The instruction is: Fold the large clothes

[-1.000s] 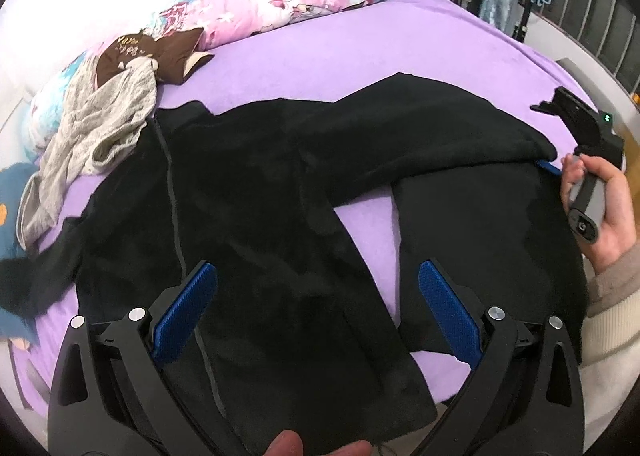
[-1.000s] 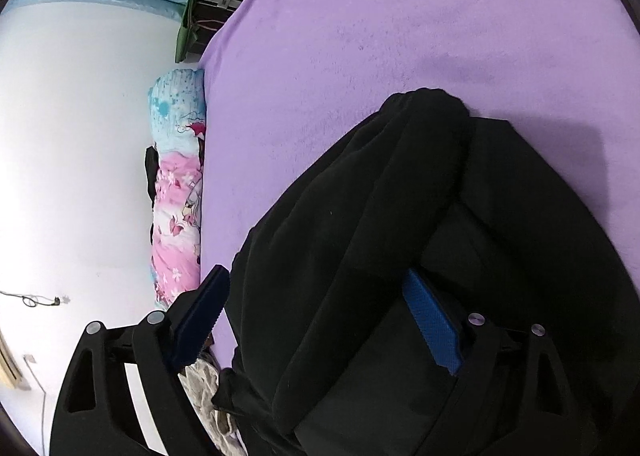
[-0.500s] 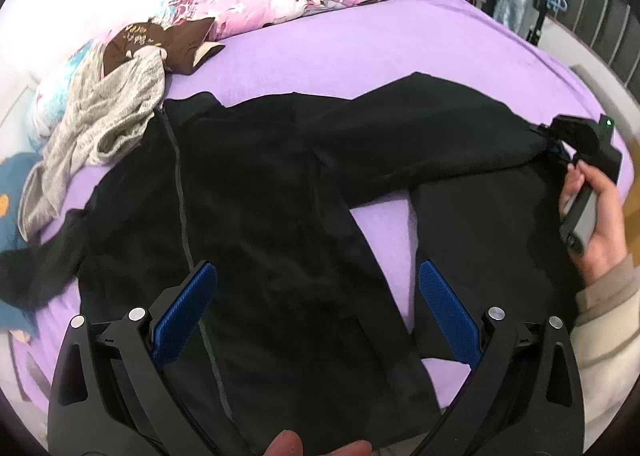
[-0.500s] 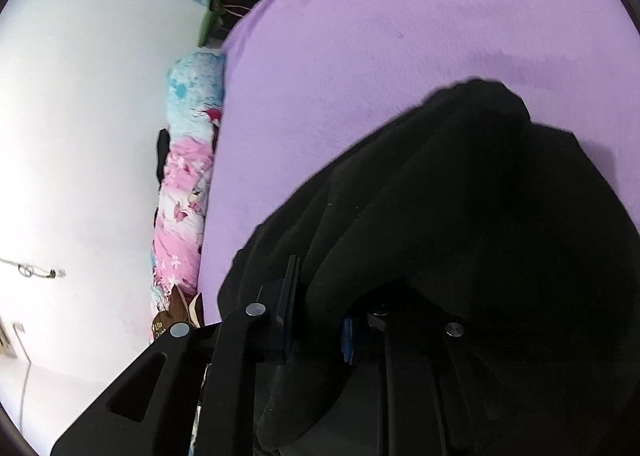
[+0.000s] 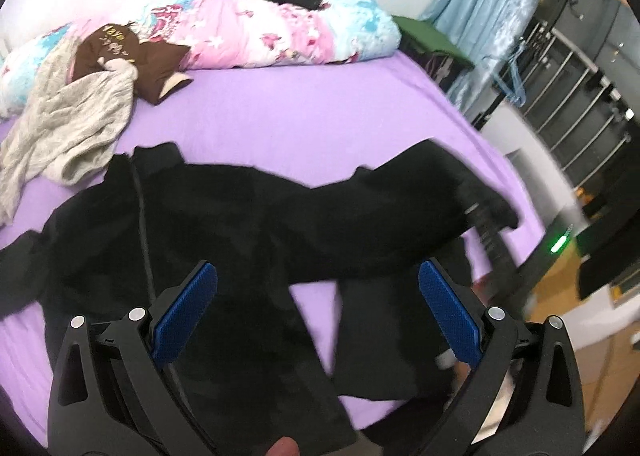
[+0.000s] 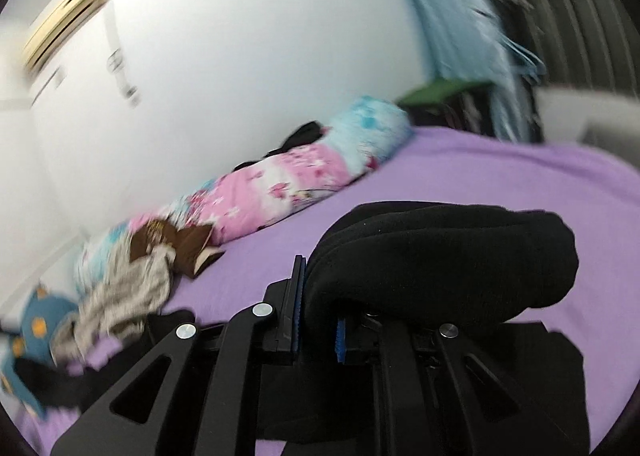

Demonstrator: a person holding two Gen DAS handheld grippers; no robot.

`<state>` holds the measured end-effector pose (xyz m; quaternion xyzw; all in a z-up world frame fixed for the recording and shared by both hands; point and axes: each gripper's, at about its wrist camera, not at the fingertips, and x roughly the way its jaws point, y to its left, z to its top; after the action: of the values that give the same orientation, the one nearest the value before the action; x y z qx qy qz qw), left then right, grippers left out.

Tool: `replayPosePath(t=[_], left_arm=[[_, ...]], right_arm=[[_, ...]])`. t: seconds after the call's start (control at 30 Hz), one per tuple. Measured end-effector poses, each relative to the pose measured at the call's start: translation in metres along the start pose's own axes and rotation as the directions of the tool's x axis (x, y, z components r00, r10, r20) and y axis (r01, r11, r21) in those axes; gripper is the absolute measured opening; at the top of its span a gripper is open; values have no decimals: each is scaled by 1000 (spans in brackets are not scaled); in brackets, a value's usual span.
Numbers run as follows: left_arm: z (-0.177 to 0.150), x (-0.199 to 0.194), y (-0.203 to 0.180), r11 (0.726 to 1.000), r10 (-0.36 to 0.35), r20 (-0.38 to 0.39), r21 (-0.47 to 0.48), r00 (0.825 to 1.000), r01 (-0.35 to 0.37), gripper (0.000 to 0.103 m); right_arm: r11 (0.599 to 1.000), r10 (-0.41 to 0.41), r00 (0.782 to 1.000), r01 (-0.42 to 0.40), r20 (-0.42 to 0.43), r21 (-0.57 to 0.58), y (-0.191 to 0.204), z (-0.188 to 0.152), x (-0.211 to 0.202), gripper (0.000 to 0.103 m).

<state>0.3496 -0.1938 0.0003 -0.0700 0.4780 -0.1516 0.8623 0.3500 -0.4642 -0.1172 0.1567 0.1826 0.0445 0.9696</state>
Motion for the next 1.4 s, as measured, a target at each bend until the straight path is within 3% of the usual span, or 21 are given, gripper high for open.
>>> replayPosePath(t=[0.13,0.23,0.37,0.63,0.73,0.83,0.97,1.1,1.17,1.27,1.4], left_arm=[[32,-5,-15,999,-36,-79,27,996,38,97],[51,-3,-36,995,14,-113,104,993,-2,97],[67,-1,-64,988,4,-157,155,988,21,97],[88,27,-104,971,74,-282,240,957,-4,97],[91,42,-112,972,80,-313,233,946,-5,97],[87,63,-122,963,134,-332,265,934,-44,97],[75,96,-136,934,248,-383,339,890,-114,97],[71,112,-139,901,328,-390,402,861,-161,97],[65,124,-138,889,362,-422,426,831,-171,97],[59,137,-136,874,398,-447,451,801,-183,97],[50,155,-129,835,479,-454,500,751,-230,97]], right_arm=[[995,59,998,-59,-5,-75,33,-6,-5,11],[988,73,997,-71,6,-135,53,-9,-9,11],[967,41,999,-39,3,-252,78,-20,-8,11],[881,-1,1000,8,17,-473,141,-49,-12,11],[862,10,1000,-1,15,-507,157,-56,-14,11],[841,2,1000,9,20,-540,173,-61,-16,11],[801,-21,999,33,26,-598,190,-69,-15,11],[770,-23,999,37,31,-637,203,-75,-16,11],[758,-25,999,42,36,-651,208,-77,-15,11],[748,-24,999,43,38,-663,213,-78,-15,12],[737,-23,999,48,46,-674,215,-78,-15,12]])
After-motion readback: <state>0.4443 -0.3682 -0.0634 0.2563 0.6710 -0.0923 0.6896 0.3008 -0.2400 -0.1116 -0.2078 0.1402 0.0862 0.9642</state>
